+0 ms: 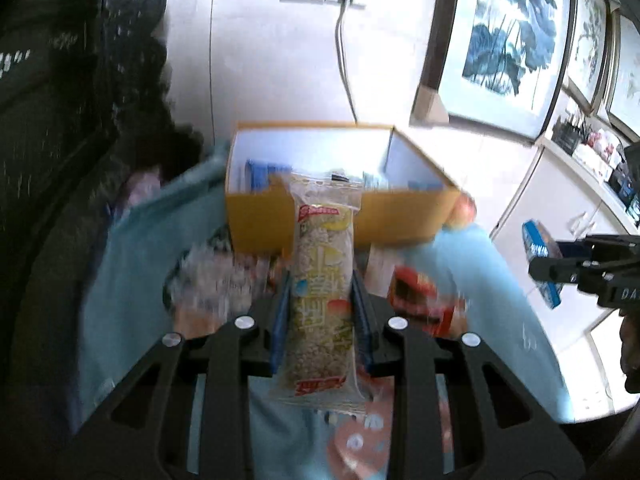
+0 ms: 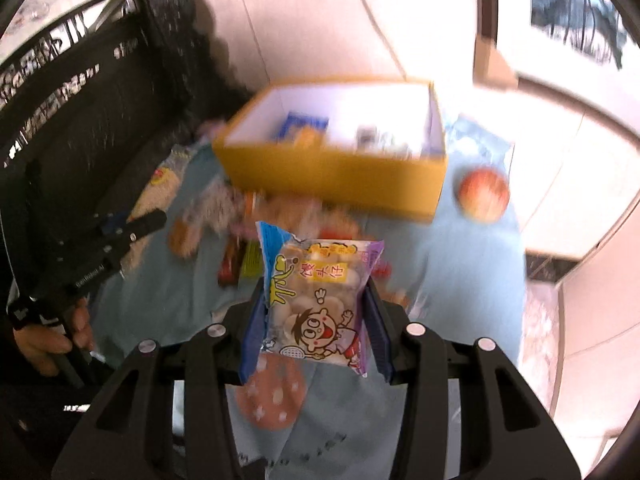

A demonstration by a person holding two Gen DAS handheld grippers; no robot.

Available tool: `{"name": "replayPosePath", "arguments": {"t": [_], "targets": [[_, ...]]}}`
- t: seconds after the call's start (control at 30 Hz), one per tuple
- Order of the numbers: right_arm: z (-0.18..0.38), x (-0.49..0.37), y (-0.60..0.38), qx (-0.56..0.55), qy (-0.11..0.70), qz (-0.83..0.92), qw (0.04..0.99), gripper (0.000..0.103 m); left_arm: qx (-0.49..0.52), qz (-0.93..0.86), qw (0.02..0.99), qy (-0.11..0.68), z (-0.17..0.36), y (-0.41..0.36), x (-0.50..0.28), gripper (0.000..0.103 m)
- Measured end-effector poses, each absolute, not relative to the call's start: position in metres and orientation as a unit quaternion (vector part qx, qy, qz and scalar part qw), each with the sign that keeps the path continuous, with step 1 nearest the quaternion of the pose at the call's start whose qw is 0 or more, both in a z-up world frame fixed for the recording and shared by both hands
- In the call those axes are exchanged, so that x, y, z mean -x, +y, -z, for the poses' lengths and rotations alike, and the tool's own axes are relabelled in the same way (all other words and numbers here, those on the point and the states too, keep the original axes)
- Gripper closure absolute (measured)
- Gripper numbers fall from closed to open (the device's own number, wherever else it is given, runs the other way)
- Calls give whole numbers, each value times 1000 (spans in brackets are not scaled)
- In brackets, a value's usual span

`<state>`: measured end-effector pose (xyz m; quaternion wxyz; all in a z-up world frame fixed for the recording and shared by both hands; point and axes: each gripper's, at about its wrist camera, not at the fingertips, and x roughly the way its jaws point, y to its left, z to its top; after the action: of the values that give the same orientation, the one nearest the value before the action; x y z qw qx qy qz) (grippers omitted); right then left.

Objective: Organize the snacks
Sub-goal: 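Carry both bags over the yellow box and open both grippers, then grasp barcode bread bun bag with left gripper while right grasps brown paper pastry bag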

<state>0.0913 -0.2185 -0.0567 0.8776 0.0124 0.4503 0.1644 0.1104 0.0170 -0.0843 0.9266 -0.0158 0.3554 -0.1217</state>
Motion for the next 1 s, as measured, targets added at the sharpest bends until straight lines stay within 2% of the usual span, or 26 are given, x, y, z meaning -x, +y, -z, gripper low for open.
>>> {"name": "replayPosePath", "arguments": {"t": [0.23,0.6,0.63,0.67,0.7,0.73,0.83,1.0], "targets": [[8,-150,-225,-9,407,-148,901,57,26,107,934,339,52,10,-167,75],[-16,-245,-217,-6,381,-127,916,57,4,93,941,326,18,-21,-267,73],[-17,-256,-215,-9,377,-126,918,55,-2,84,942,326,16,-24,-281,69],[-16,-267,-213,-11,377,-125,918,52,-4,79,941,330,17,-27,-290,37],[-10,-282,-211,-9,391,-118,913,34,-2,75,938,337,20,-28,-301,5],[-3,-292,-210,1,403,-105,909,31,1,66,938,340,23,-28,-308,4],[13,-296,-211,12,413,-97,905,31,-8,57,931,360,36,-23,-318,4],[48,-267,-221,17,439,-115,891,31,-6,48,929,367,62,1,-290,4]]}}
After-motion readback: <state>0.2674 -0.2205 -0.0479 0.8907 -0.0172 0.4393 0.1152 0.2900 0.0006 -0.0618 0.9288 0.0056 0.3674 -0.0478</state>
